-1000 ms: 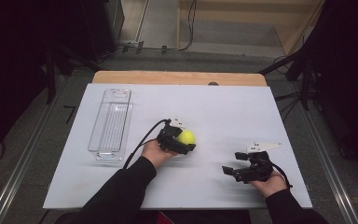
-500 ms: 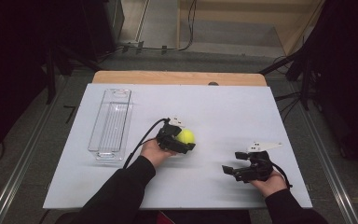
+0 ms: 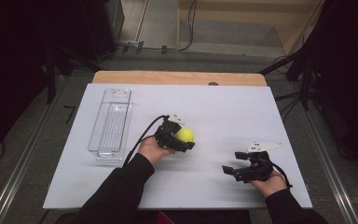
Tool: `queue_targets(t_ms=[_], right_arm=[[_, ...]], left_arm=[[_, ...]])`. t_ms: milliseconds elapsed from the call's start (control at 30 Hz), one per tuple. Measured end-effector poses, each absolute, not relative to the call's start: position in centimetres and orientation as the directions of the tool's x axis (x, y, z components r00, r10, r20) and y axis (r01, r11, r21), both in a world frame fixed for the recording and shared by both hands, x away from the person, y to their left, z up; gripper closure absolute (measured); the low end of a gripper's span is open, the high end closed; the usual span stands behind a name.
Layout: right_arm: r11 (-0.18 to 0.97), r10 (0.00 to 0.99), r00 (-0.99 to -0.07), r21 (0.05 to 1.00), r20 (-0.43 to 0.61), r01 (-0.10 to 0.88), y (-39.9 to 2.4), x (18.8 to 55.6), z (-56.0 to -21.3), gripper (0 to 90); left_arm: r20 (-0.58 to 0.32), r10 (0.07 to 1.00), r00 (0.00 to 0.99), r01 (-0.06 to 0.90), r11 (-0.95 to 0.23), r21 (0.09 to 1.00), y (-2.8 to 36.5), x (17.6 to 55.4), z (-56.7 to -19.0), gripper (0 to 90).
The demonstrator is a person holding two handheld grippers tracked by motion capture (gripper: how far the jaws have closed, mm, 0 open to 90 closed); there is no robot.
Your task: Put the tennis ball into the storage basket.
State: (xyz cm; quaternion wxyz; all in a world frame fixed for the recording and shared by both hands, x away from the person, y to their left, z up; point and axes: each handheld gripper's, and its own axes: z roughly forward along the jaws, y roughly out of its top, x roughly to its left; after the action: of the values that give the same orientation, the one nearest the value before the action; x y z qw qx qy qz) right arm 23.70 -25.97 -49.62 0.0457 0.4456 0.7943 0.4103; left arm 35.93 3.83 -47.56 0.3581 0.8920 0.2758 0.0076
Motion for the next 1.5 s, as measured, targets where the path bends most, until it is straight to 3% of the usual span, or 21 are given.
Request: queue_targets(t_ms=[700, 1500], right_arm=[[0.264, 0.745, -0.599, 0.695, 0.294, 0.669, -26.0, 23.7, -49.6, 13.0], [0.263, 0.745, -0.598, 0.695, 0.294, 0.669, -26.0, 23.7, -49.6, 13.0]], left_arm=[[-0.206, 0.484, 0.850, 0.493, -0.595, 0.634, 4.8, 35.5, -43.1, 26.7], [-0.197, 0.513, 0.835, 0.512, -0.595, 0.620, 5.9, 36.1, -42.7, 26.7]])
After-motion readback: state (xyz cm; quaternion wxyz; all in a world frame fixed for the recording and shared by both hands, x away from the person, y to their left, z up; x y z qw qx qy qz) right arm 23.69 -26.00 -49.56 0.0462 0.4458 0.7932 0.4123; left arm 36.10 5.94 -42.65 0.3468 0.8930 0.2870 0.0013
